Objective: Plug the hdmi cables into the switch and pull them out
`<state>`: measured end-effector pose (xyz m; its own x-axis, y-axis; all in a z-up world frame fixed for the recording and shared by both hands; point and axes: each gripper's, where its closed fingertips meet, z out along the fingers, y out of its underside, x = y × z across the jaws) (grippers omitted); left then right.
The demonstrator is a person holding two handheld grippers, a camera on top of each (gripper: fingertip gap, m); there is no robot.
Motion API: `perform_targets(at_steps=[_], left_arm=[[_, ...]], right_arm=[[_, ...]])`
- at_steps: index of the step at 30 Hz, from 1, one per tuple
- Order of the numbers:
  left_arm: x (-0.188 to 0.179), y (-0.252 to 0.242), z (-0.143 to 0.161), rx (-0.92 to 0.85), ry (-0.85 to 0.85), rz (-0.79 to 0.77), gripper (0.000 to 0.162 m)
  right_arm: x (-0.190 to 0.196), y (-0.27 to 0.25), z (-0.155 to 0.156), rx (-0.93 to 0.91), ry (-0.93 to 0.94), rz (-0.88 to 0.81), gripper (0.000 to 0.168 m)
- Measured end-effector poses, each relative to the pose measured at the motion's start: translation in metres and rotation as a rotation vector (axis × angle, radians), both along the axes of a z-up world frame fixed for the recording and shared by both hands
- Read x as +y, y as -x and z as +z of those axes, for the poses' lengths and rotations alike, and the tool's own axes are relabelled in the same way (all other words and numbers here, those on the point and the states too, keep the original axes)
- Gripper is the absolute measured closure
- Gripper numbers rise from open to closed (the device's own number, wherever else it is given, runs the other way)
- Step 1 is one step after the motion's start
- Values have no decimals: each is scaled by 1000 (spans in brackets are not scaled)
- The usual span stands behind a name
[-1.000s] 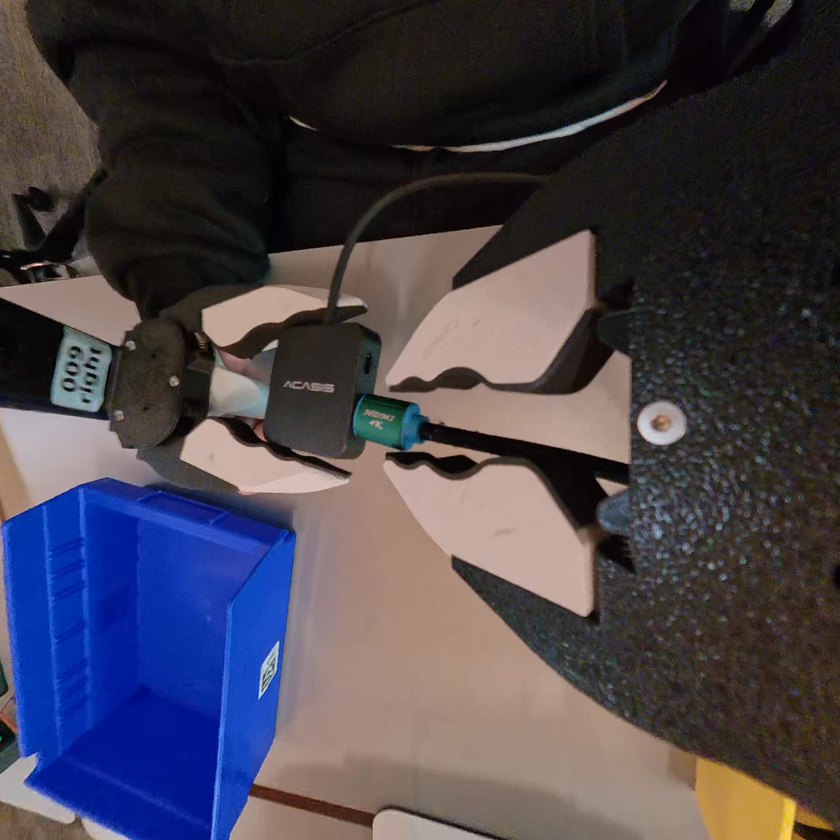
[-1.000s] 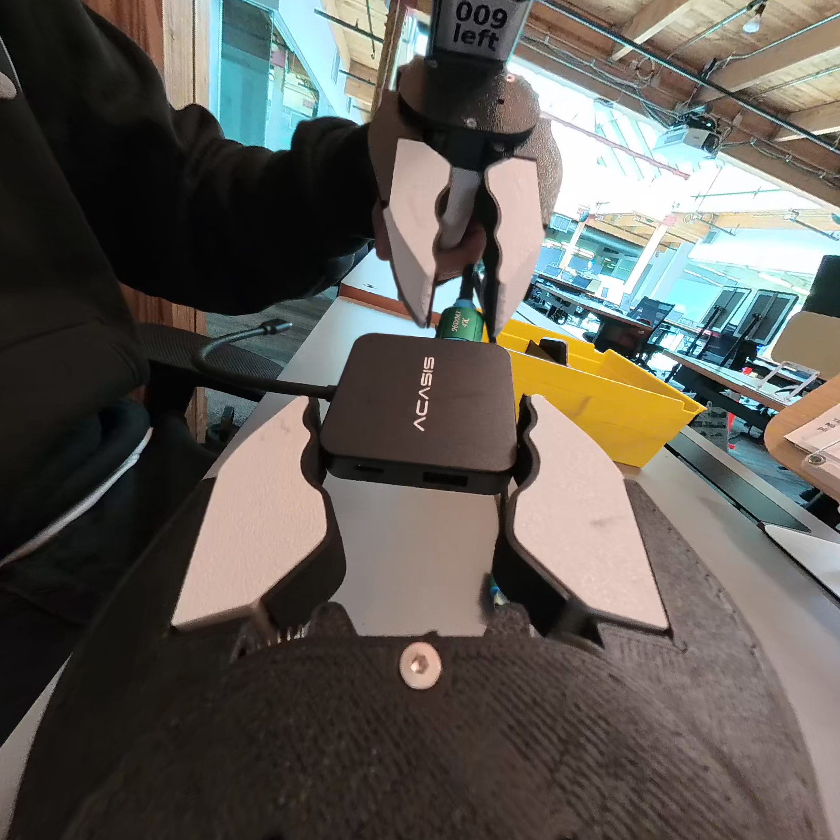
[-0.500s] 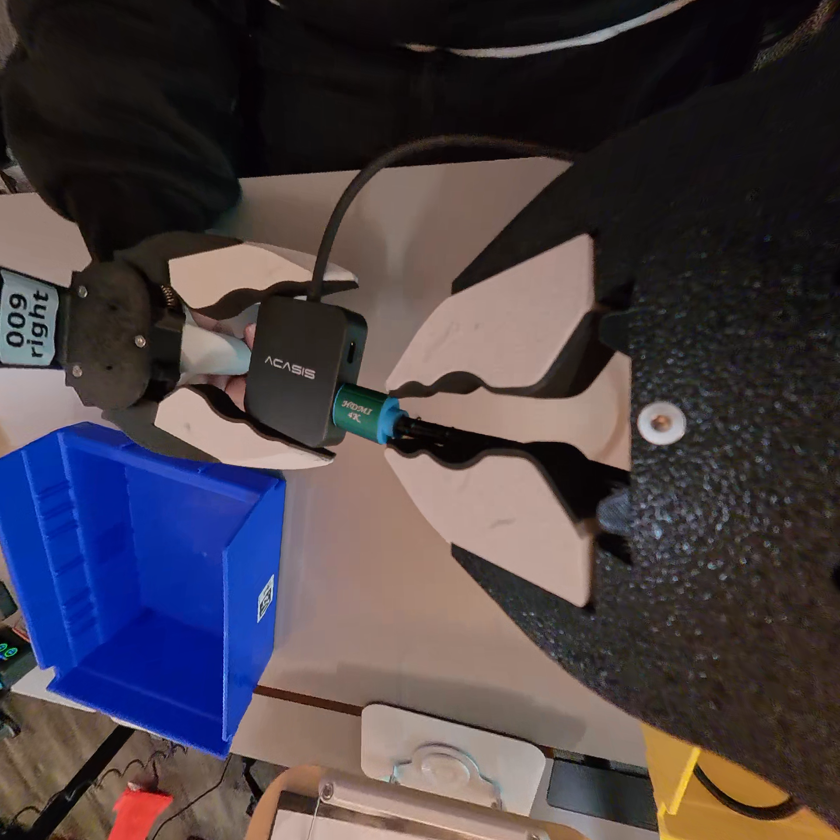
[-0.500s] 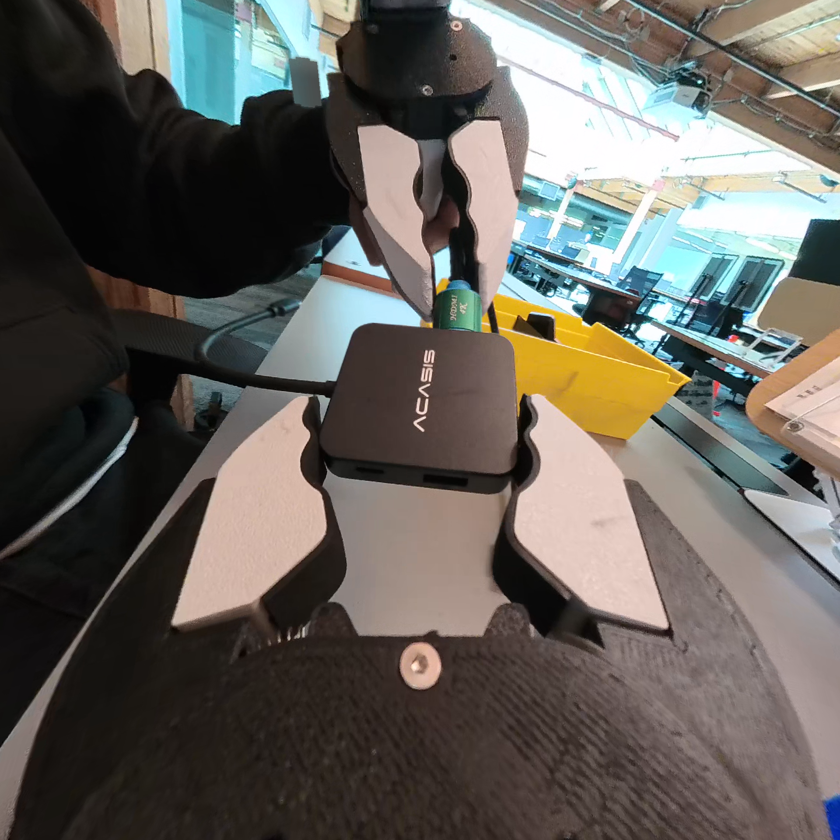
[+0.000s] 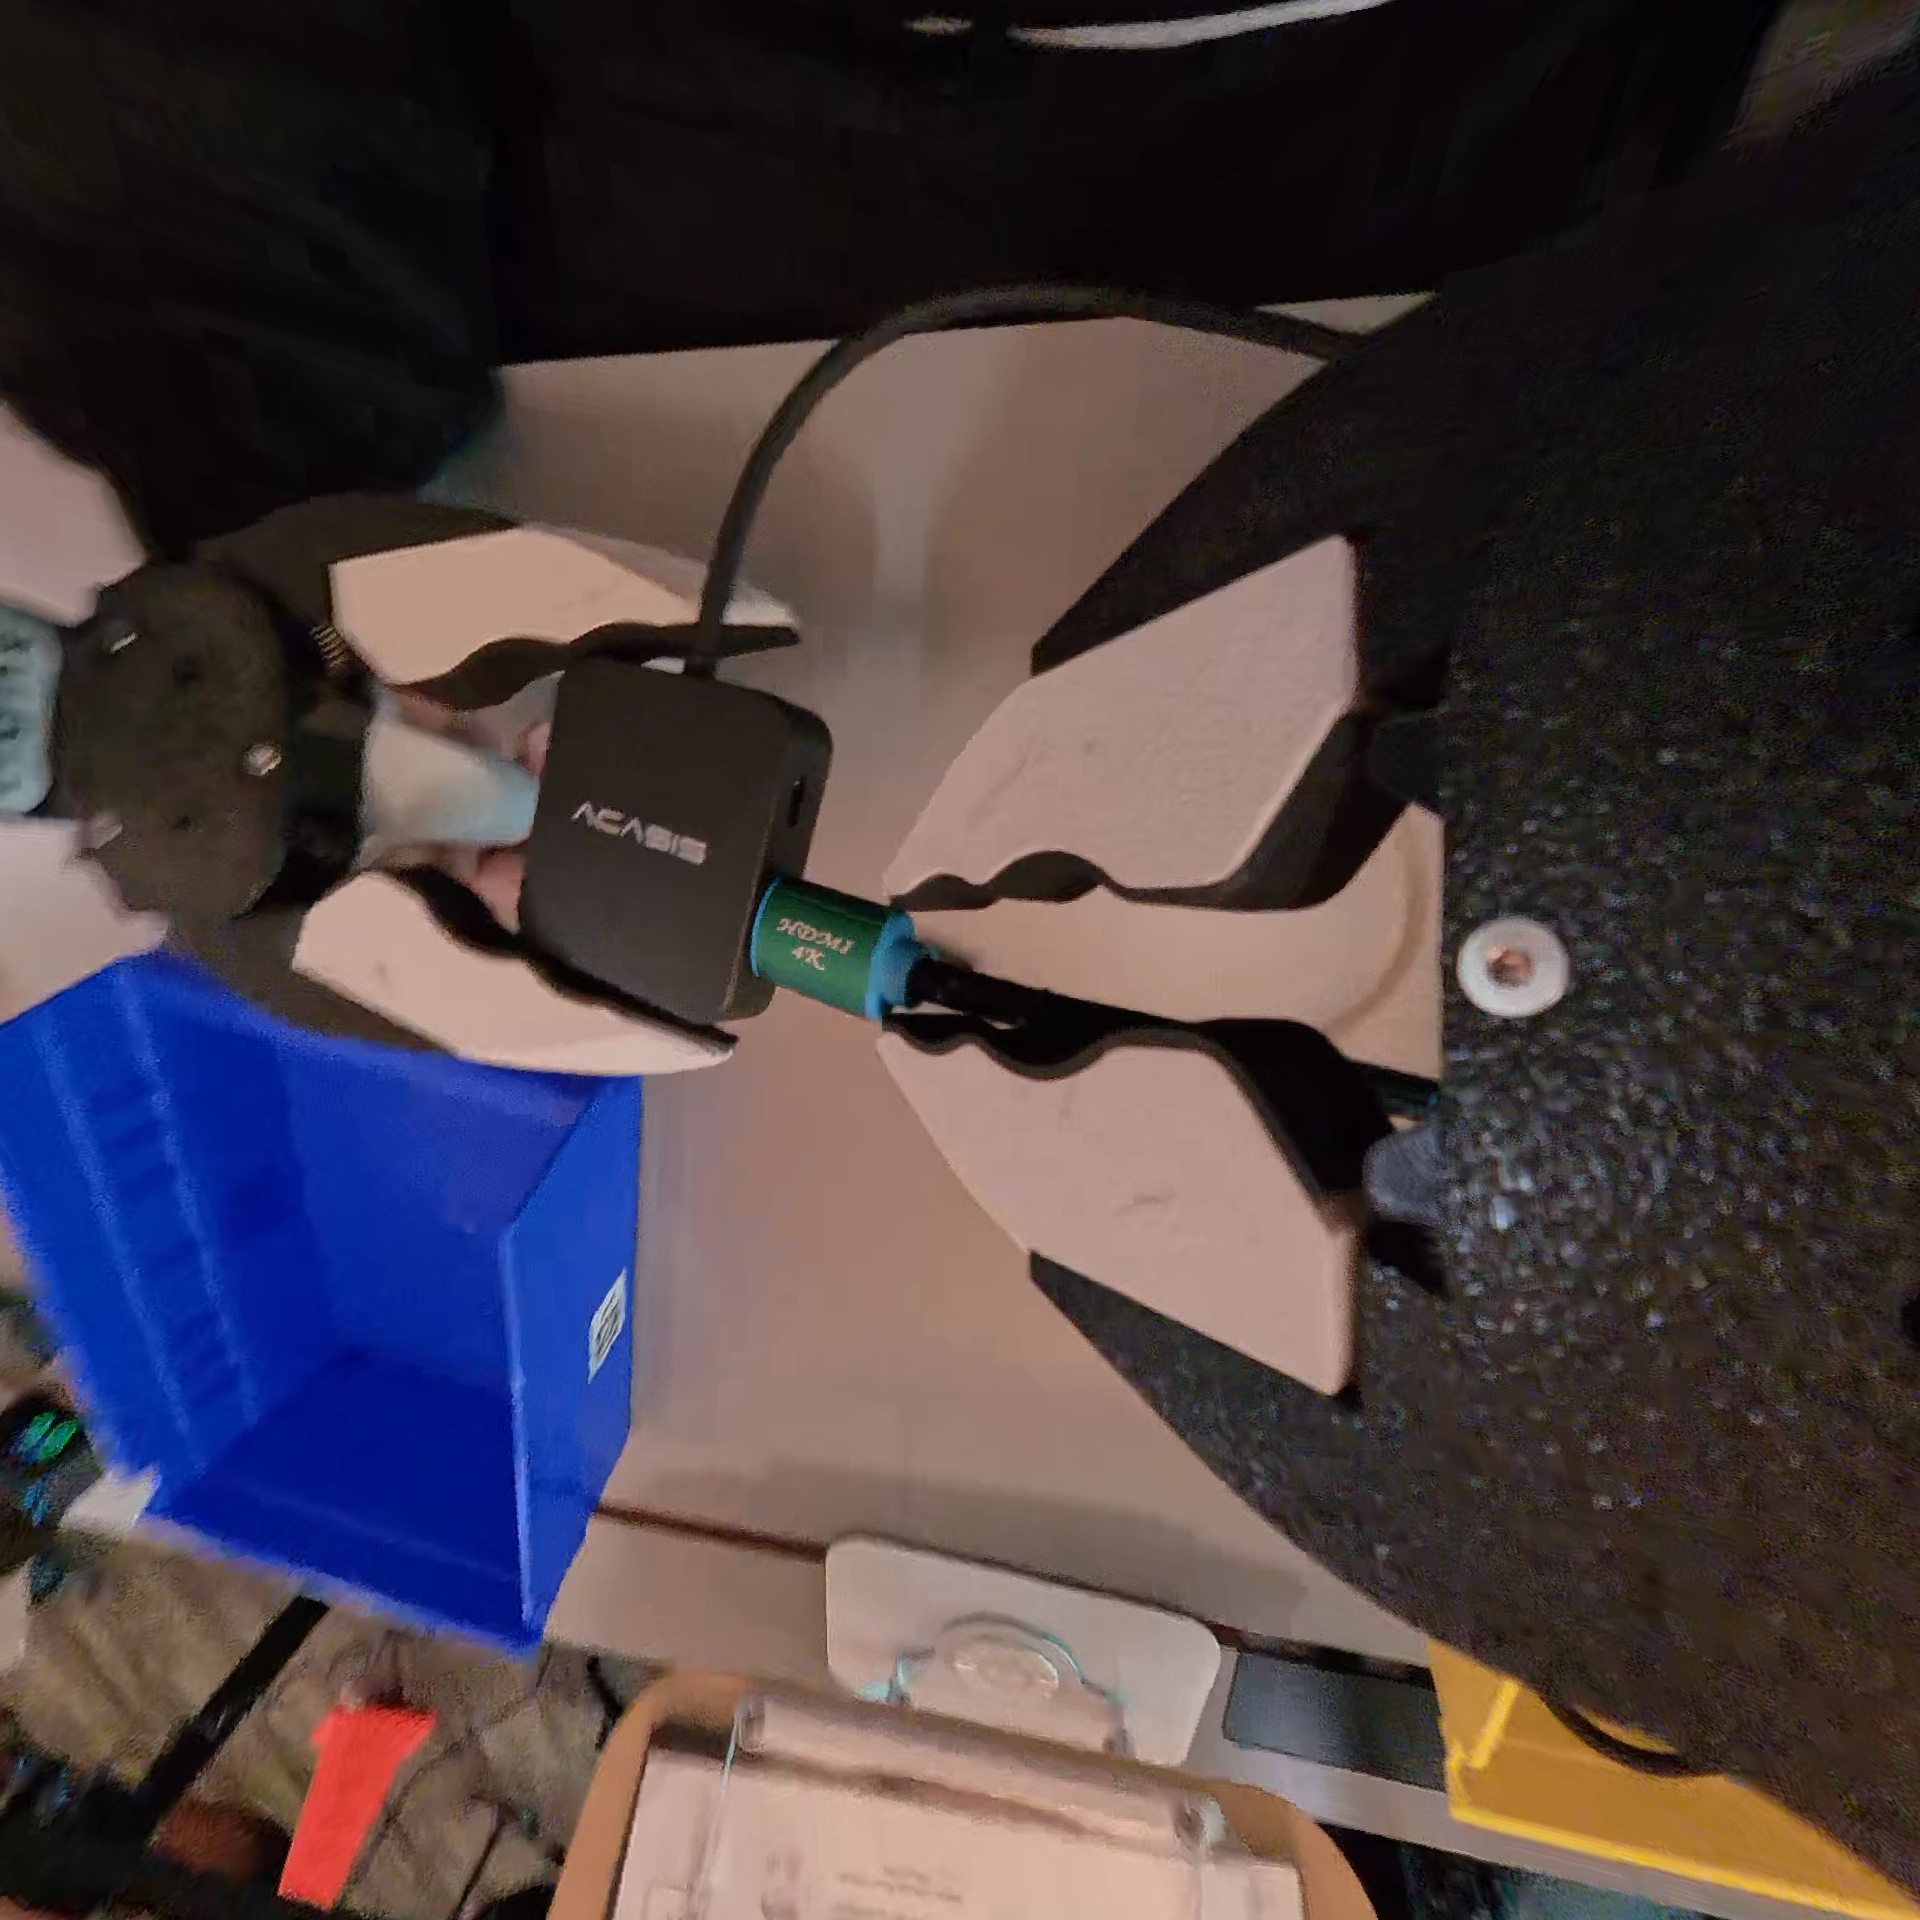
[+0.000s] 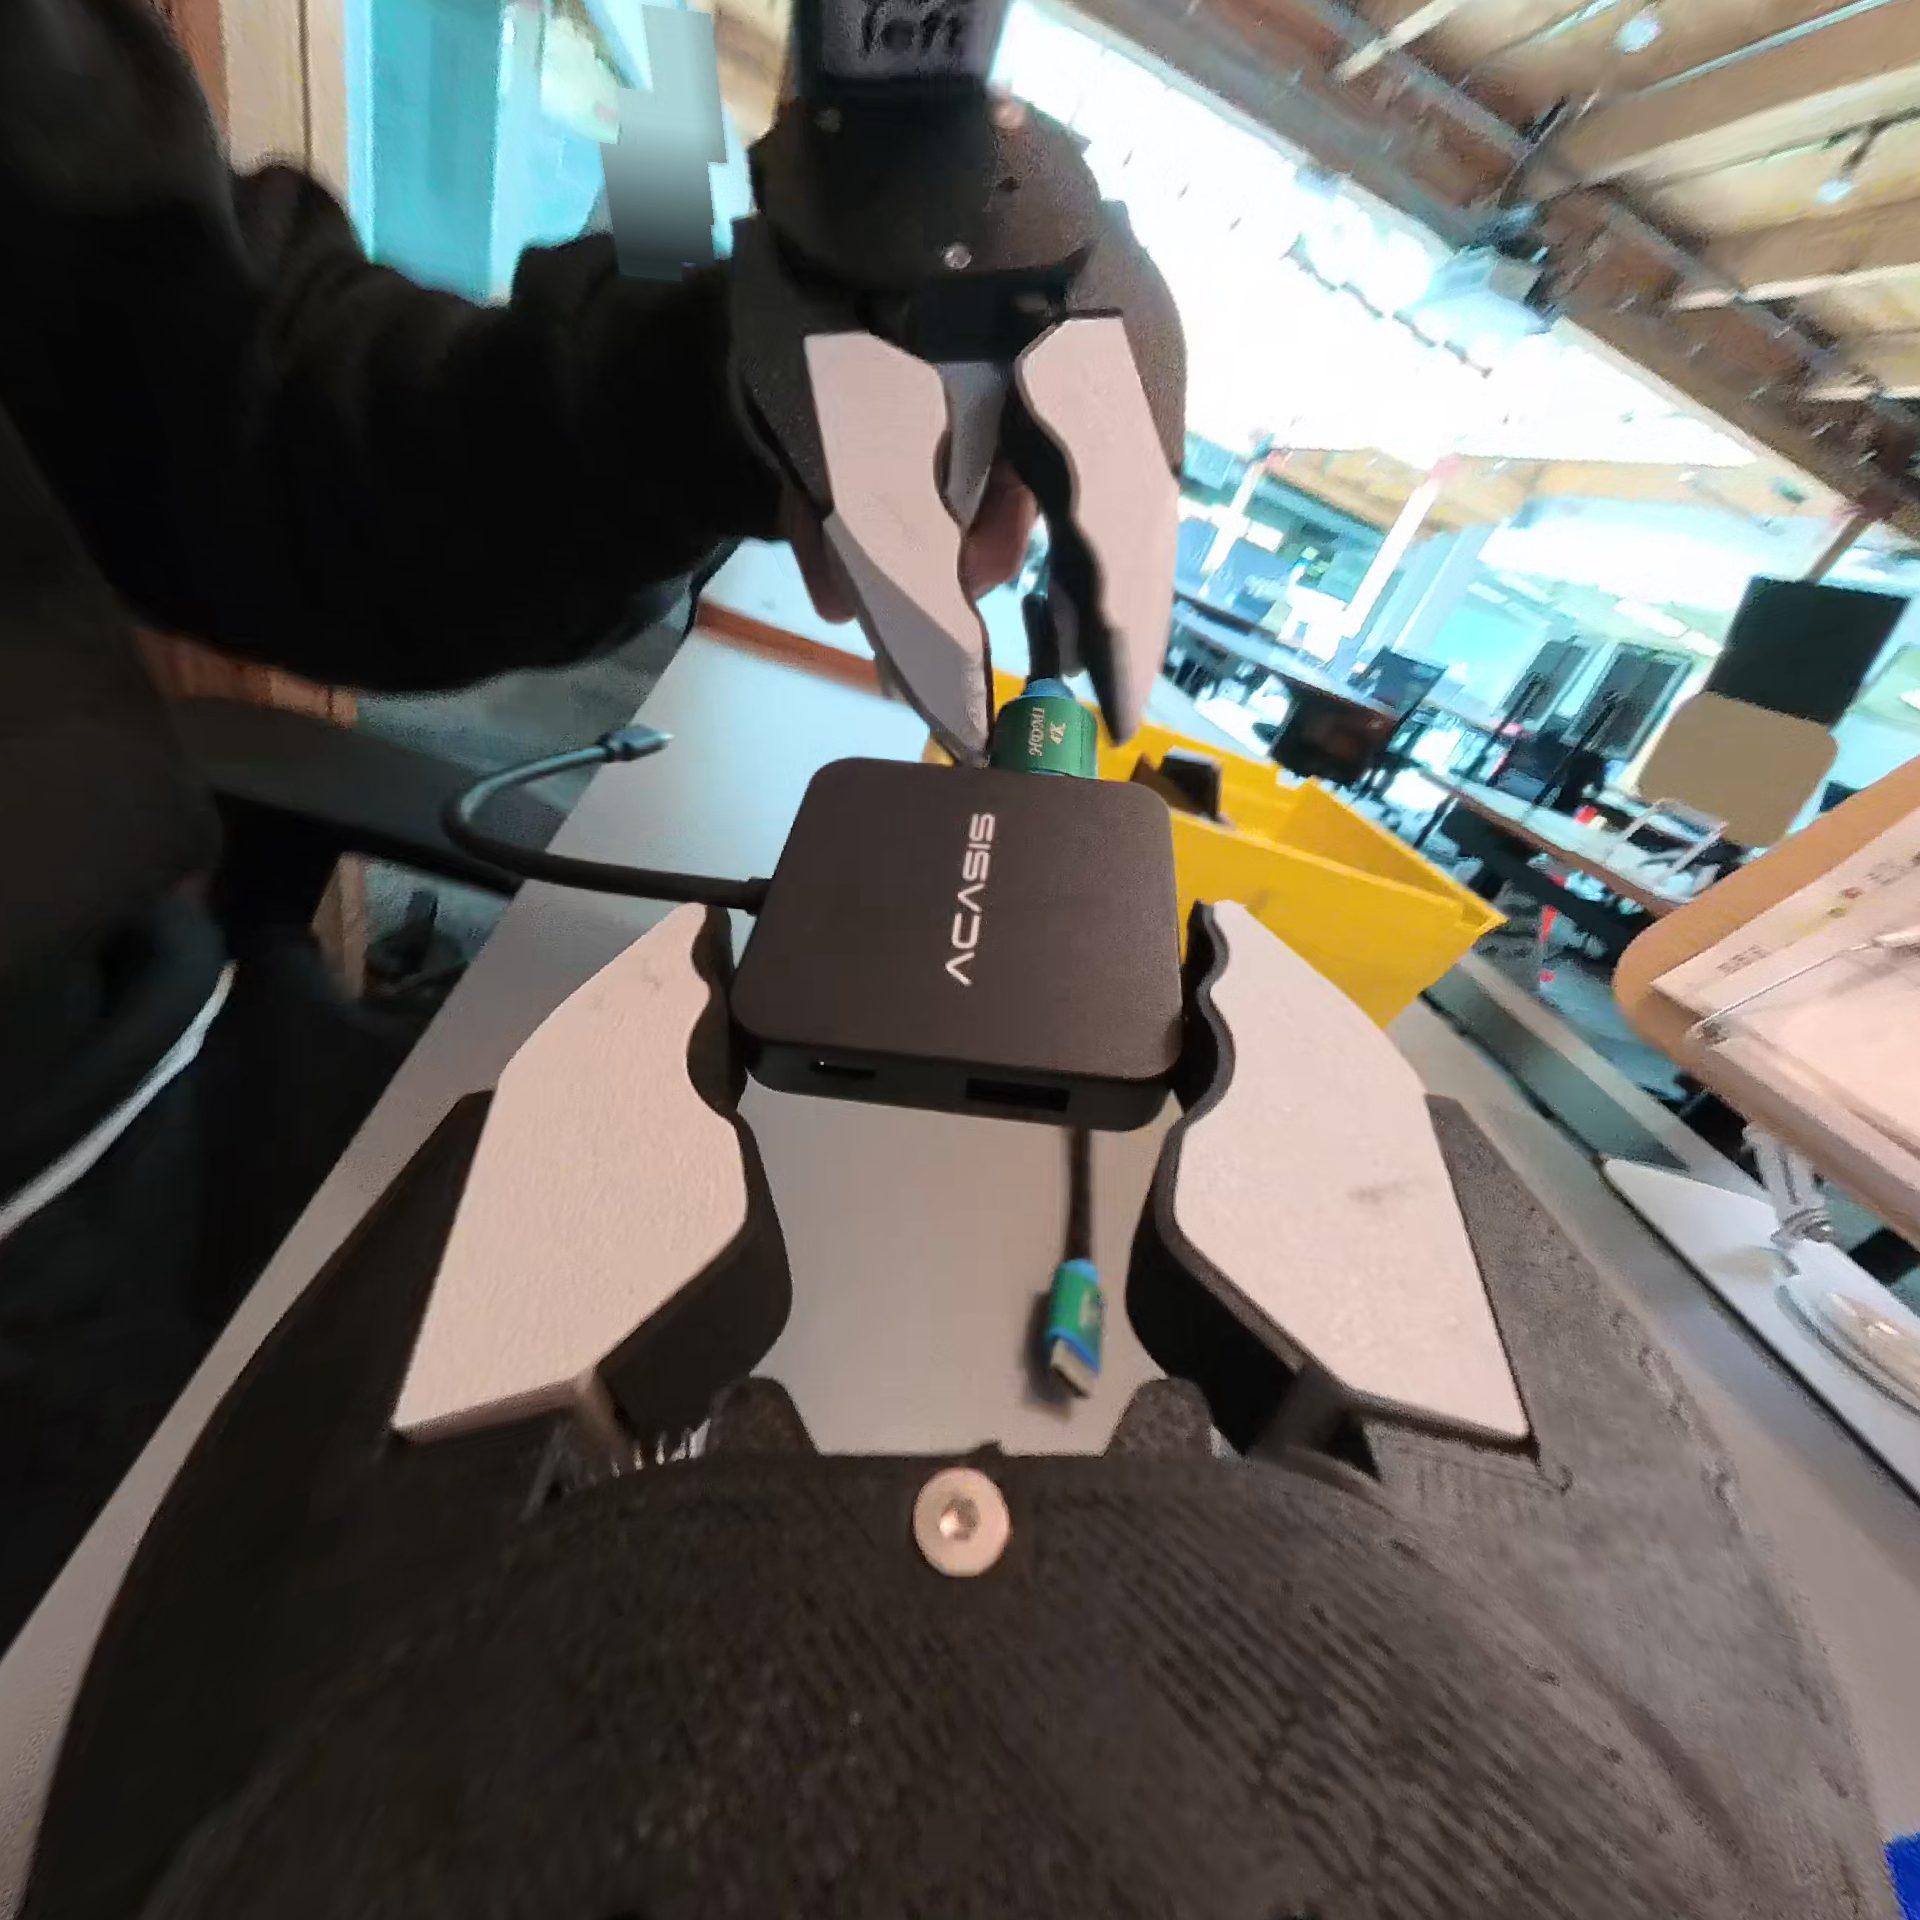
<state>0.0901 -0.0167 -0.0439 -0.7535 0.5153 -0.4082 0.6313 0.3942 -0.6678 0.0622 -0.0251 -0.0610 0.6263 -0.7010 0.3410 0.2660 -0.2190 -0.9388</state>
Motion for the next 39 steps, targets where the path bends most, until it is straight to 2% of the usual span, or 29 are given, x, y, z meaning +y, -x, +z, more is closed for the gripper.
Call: perform_targets(at_steps=[1,2,5,7,9,11,14,17,21,22,25,29,31,34,37,39], left_arm=[[-4,-5,15,-3,81,45,133],[-6,-11,36,-16,192,97,122],[10,-23,101,55,530,176,118],[25,-30,120,127,633,201,118],[34,-39,113,169,628,222,118],[37,-48,90,181,569,246,118],[39,-55,56,153,487,261,116],[38,-59,35,129,451,266,116],[32,-57,17,178,420,243,116],[30,-57,14,190,418,241,116],[24,-58,0,225,394,238,116],[20,-60,-14,261,373,241,116],[19,-60,-21,265,365,245,116],[22,-62,-28,267,355,254,116],[29,-66,-32,267,350,271,116],[35,-70,-33,271,346,288,116]], right_arm=[[-3,-2,7,-29,-16,-28,85],[-8,-4,12,-58,-4,-76,85],[-31,-1,33,-153,49,-229,85],[-48,10,56,-225,33,-302,85],[-70,24,84,-312,-34,-382,85],[-99,42,109,-394,-150,-464,85],[-148,61,123,-429,-346,-570,85],[-207,64,105,-361,-557,-706,85],[-288,63,60,-207,-816,-992,85],[-300,62,51,-167,-778,-1096,85],[-324,59,31,-8,-454,-1426,85],[-338,48,3,263,-67,-1644,85],[-337,36,-12,360,83,-1663,85],[-309,1,-58,576,206,-1454,82],[-307,-3,-66,566,319,-1497,84],[-302,-5,-61,540,303,-1486,84]])
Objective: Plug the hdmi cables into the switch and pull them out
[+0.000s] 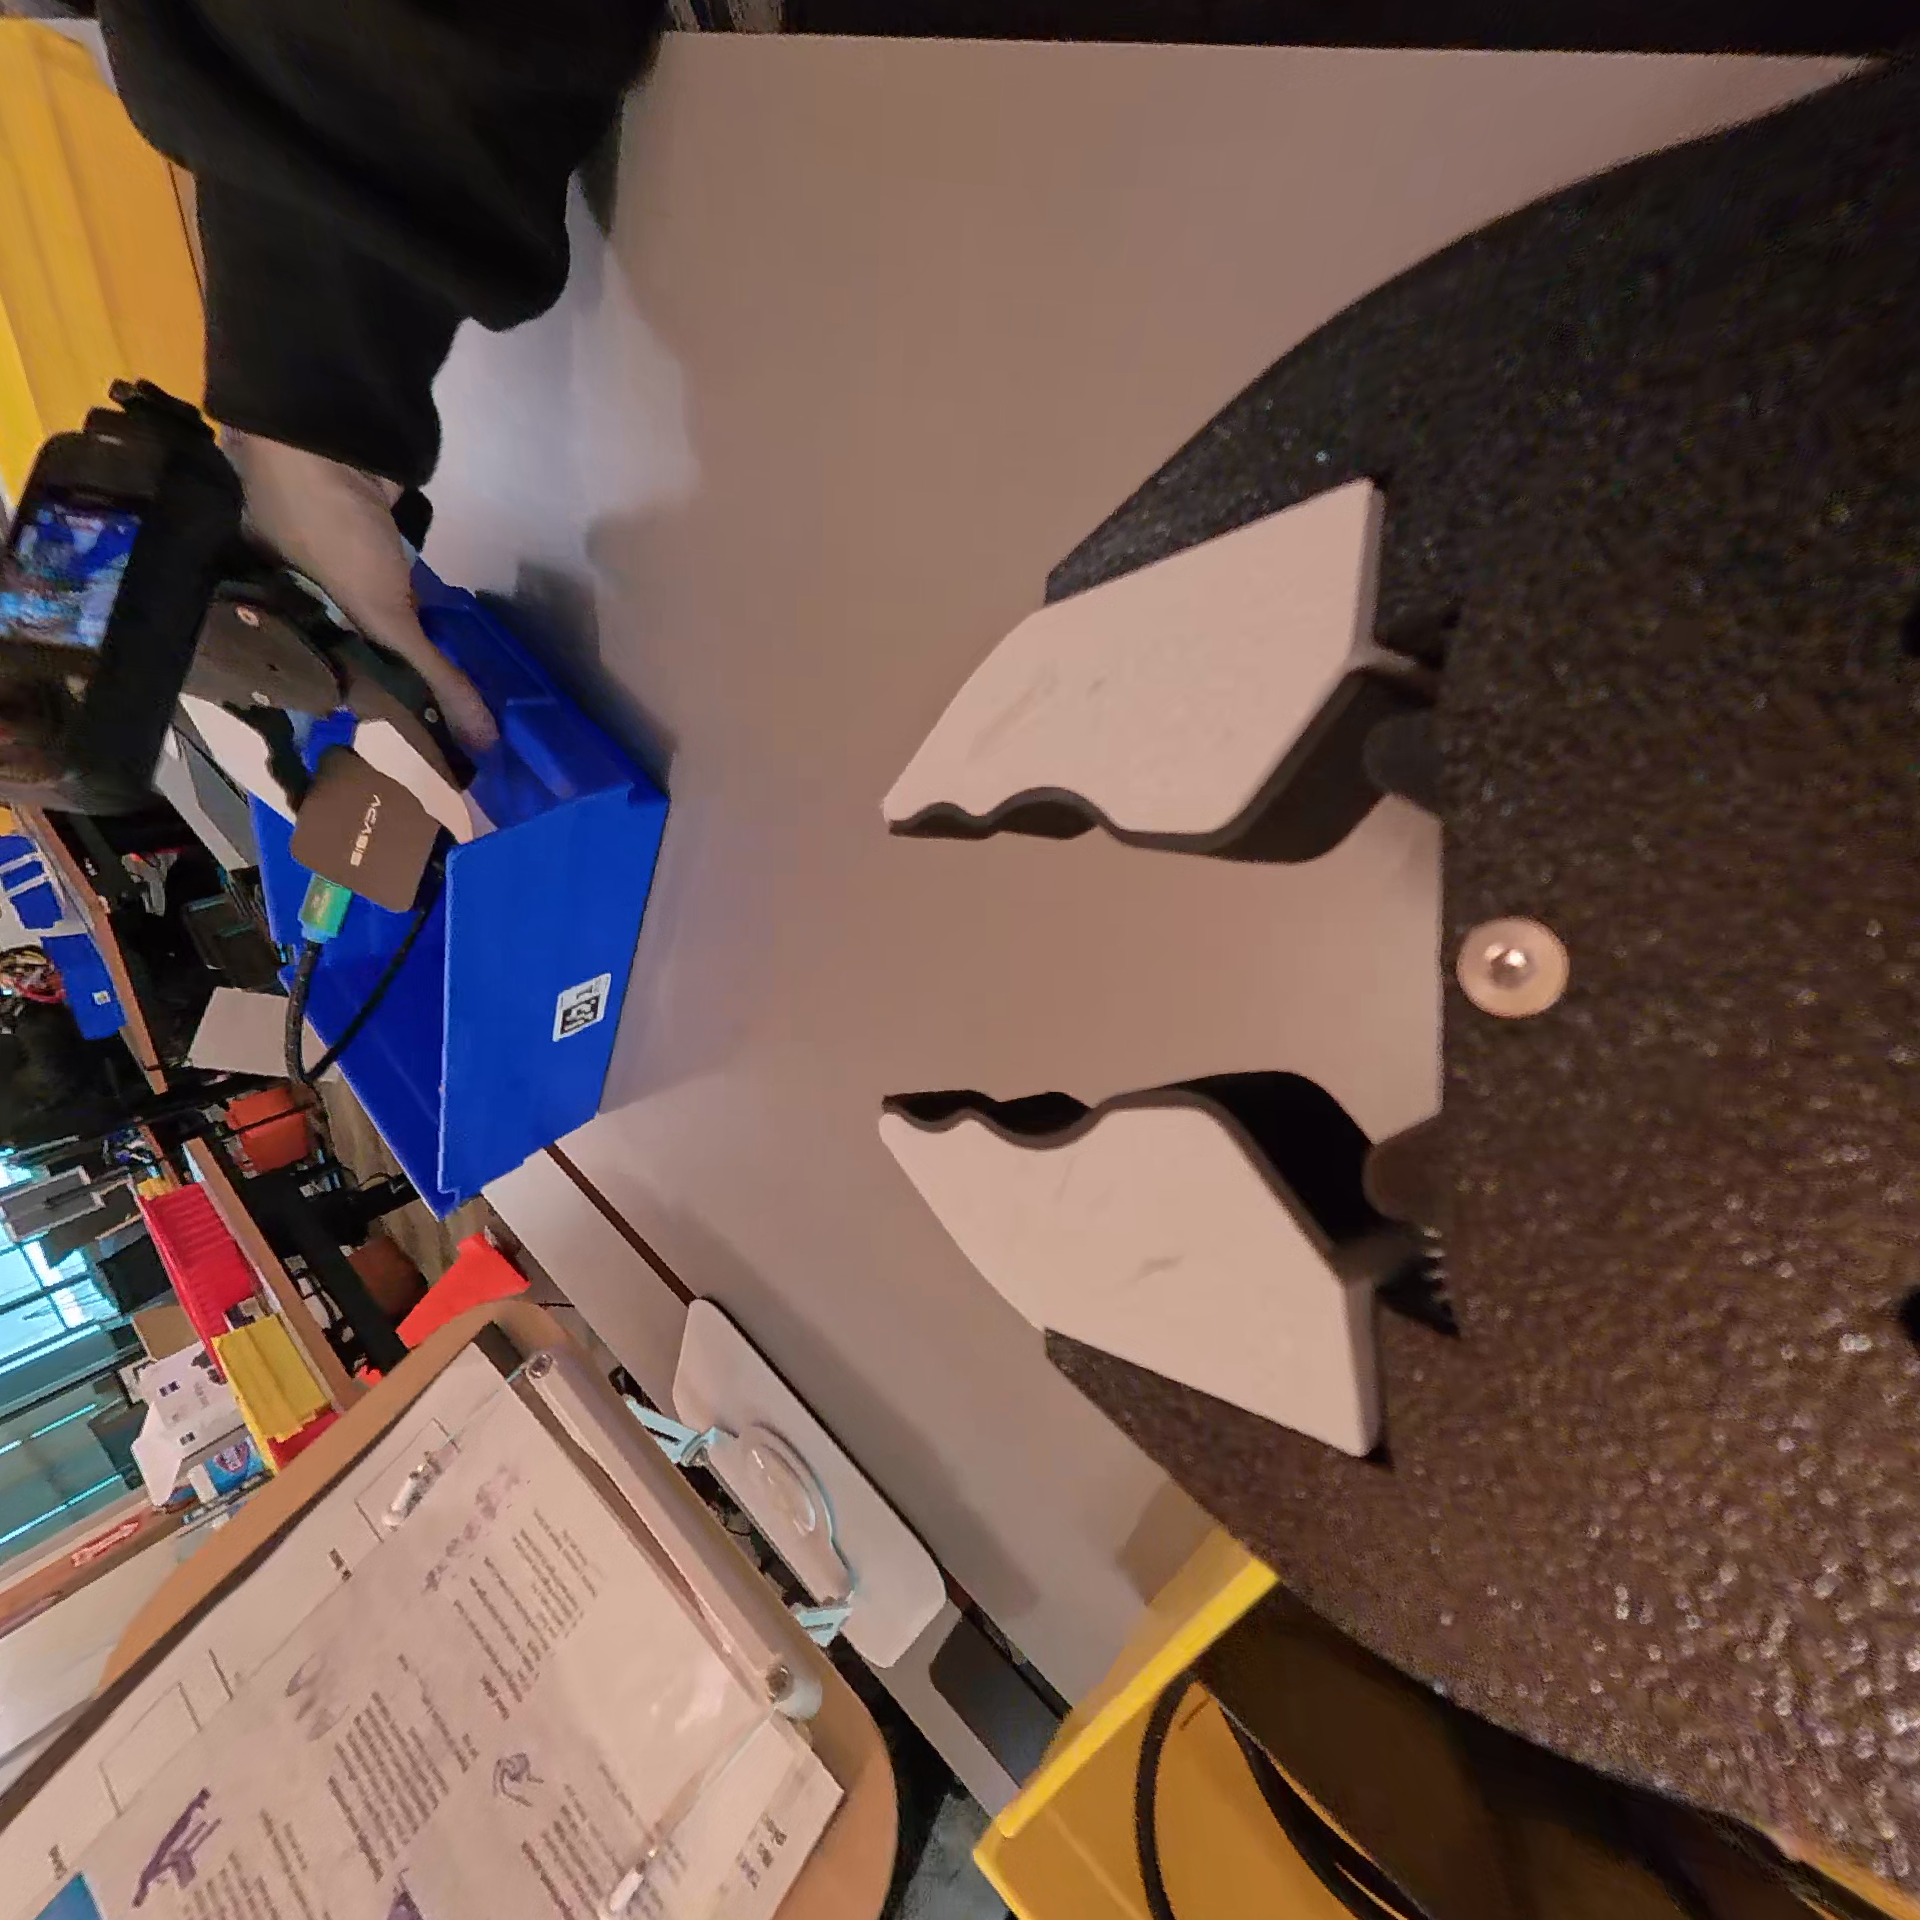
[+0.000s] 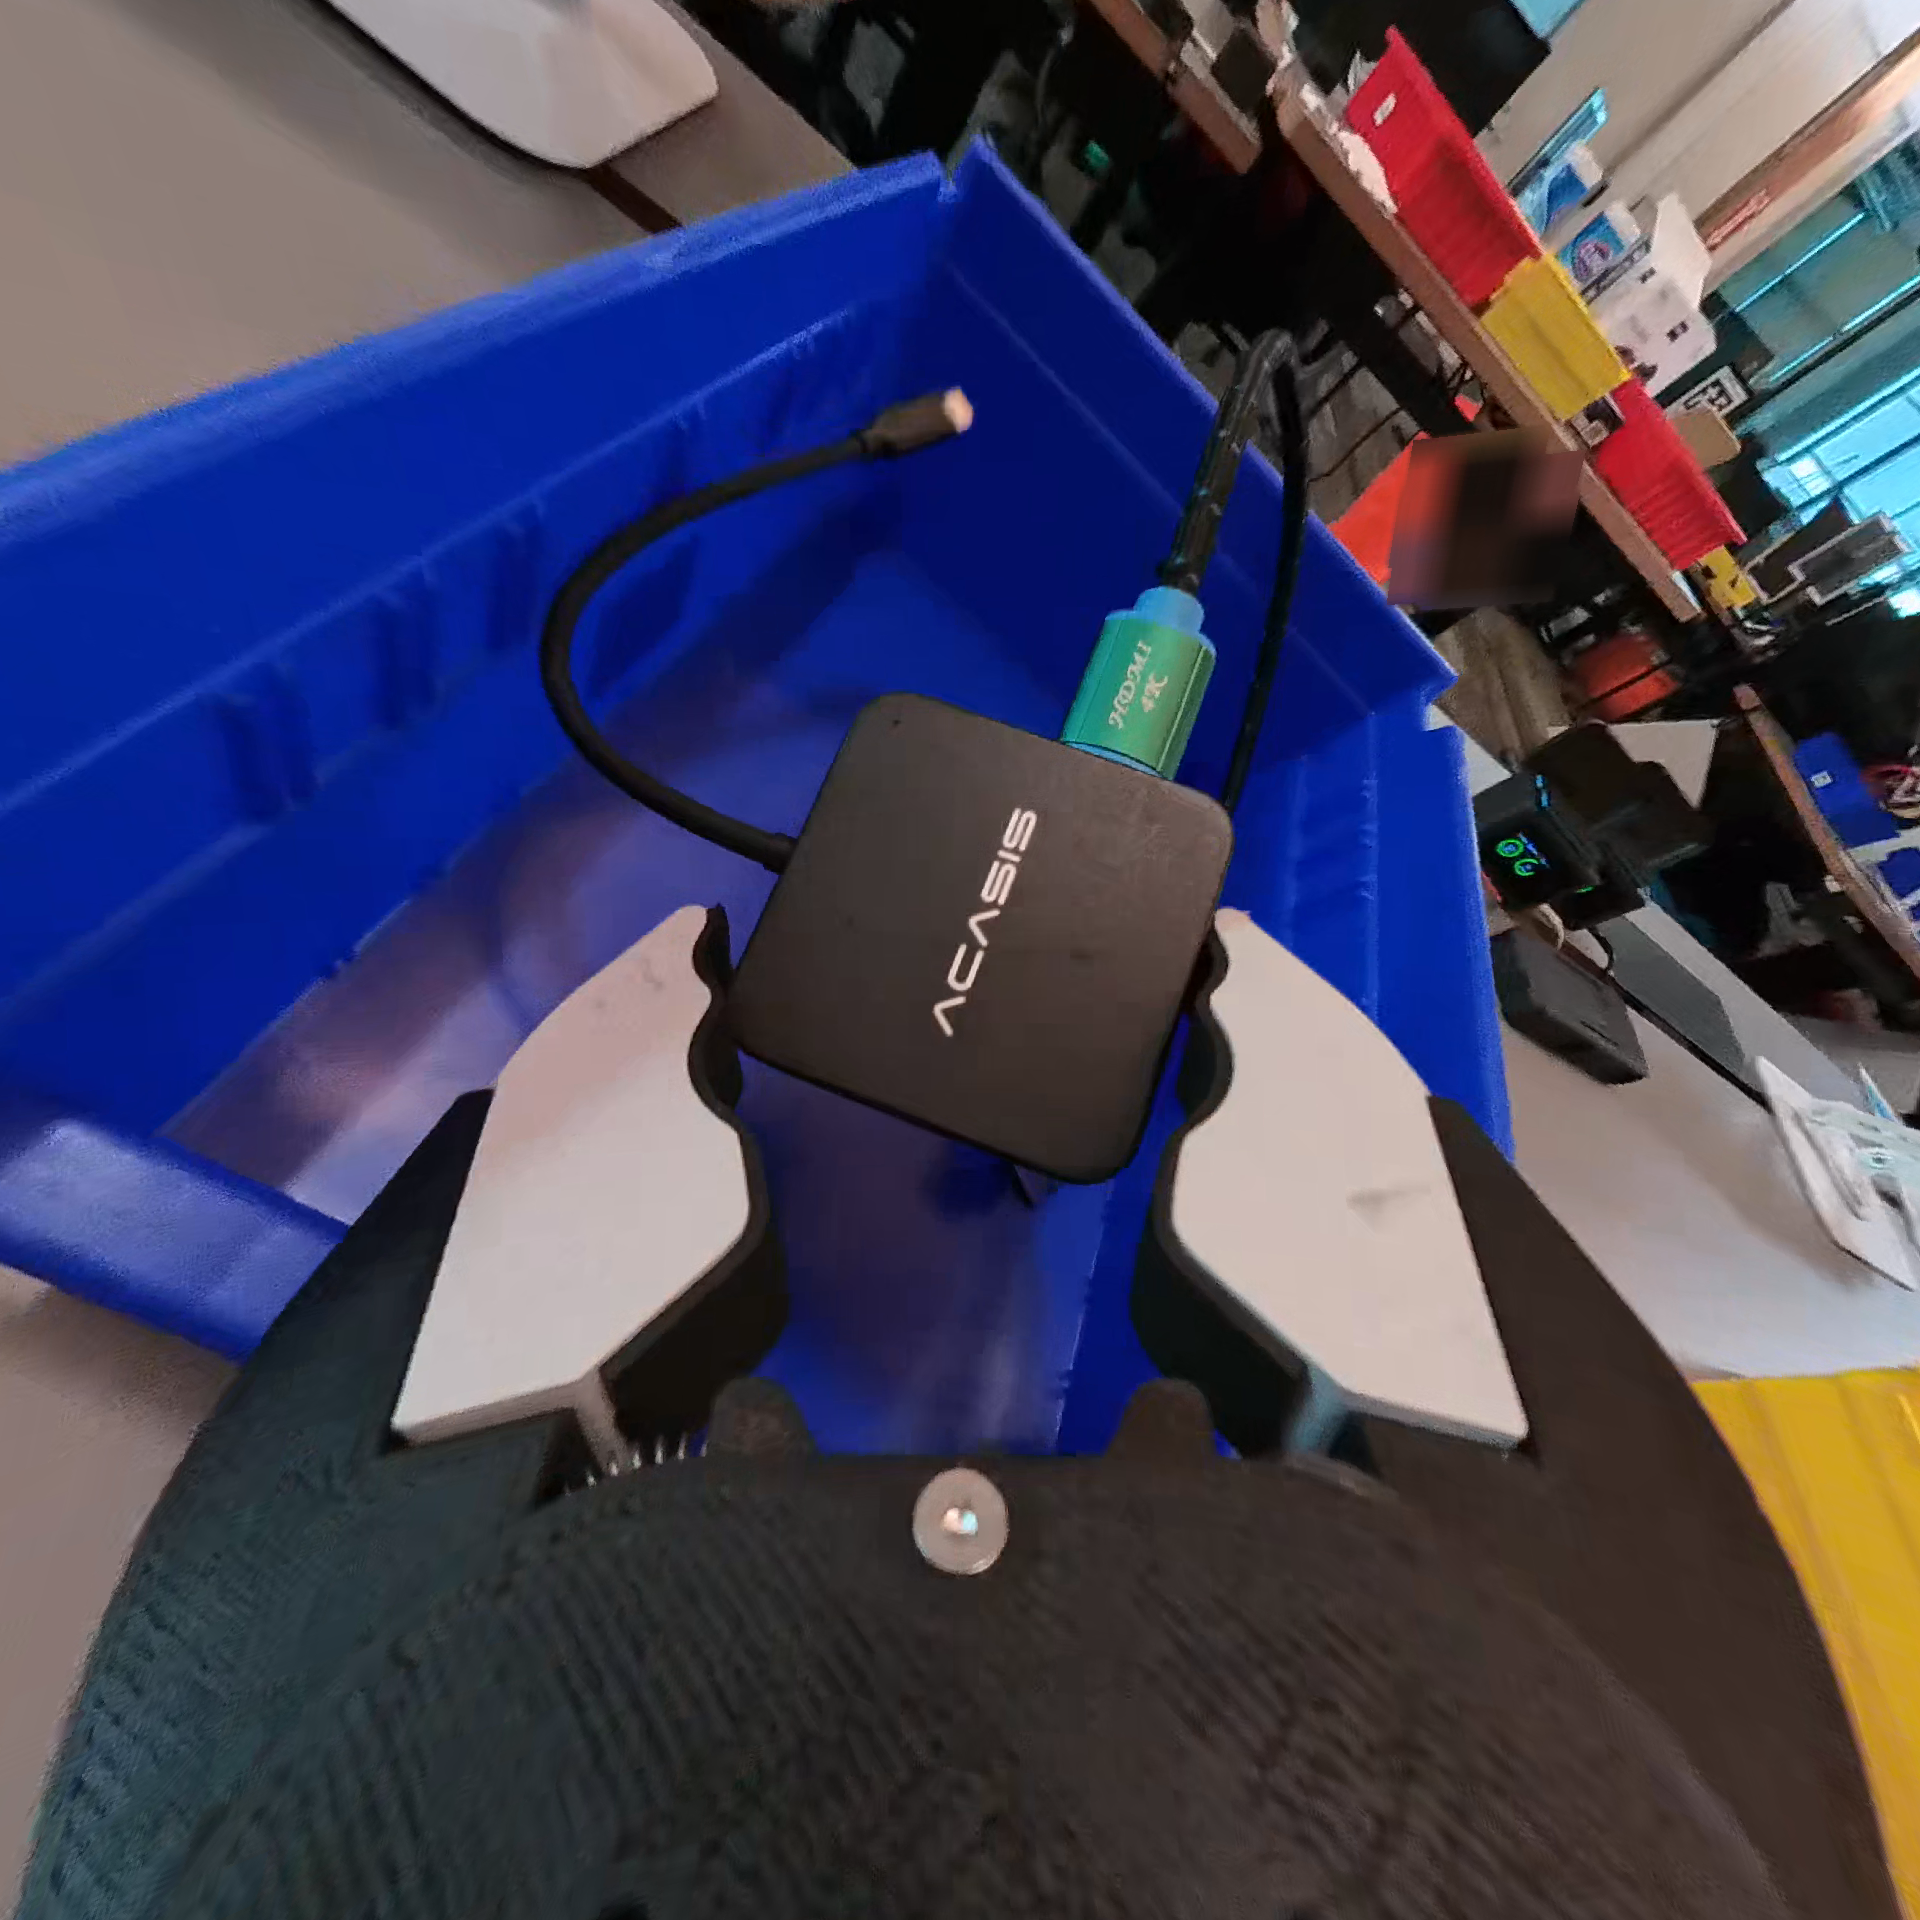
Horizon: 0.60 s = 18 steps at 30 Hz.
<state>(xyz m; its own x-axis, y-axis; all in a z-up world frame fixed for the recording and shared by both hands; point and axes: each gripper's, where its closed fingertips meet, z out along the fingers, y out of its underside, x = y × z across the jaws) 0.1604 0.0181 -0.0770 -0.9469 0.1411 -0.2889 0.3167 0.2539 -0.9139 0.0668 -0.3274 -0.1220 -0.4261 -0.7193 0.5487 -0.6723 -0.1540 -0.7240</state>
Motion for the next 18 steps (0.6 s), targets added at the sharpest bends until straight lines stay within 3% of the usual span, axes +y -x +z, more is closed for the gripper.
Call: perform_targets(at_steps=[2,4,9,14,18], left_arm=[[7,-6,1,2,-1,18,116],[14,-13,4,-3,-3,42,116],[31,-61,15,-63,-46,191,116],[49,-168,26,-180,-236,472,117],[67,-272,19,-310,-540,650,111]], right_arm=[[8,0,10,-69,-43,24,84],[22,1,27,-174,-95,84,59],[45,5,65,-430,-212,201,54],[92,-3,91,-667,-297,458,60],[139,-14,103,-723,-402,709,68]])
